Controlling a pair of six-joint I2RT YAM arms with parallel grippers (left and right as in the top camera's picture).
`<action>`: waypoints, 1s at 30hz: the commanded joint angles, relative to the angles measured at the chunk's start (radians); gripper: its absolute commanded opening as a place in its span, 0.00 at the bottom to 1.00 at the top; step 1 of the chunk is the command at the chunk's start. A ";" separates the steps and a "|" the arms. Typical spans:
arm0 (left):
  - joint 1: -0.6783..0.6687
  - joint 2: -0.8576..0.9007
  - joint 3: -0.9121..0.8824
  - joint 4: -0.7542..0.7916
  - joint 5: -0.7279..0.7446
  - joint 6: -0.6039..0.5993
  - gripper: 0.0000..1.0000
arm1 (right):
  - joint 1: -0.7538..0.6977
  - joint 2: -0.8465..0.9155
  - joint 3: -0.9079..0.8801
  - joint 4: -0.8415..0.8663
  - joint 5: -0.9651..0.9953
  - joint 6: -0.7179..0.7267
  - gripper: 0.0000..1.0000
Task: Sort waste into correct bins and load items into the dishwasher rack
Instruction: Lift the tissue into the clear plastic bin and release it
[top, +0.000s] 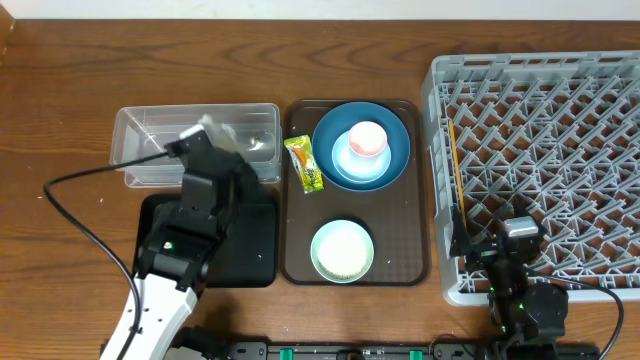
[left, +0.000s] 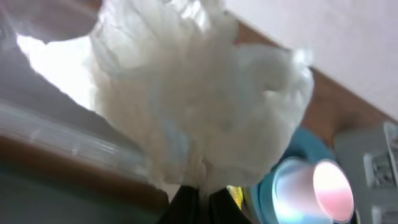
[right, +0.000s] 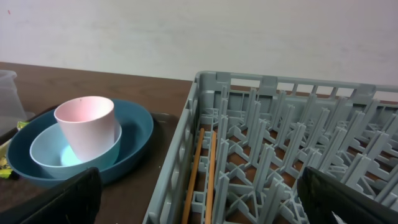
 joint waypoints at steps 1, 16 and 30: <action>0.005 0.061 0.013 0.064 -0.100 0.051 0.08 | 0.010 0.000 -0.001 -0.003 0.000 -0.011 0.99; 0.028 0.336 0.013 0.305 -0.101 0.058 0.30 | 0.010 0.000 -0.001 -0.004 0.000 -0.011 0.99; 0.040 0.320 0.015 0.275 -0.006 0.076 0.65 | 0.010 0.000 -0.001 -0.004 0.000 -0.011 0.99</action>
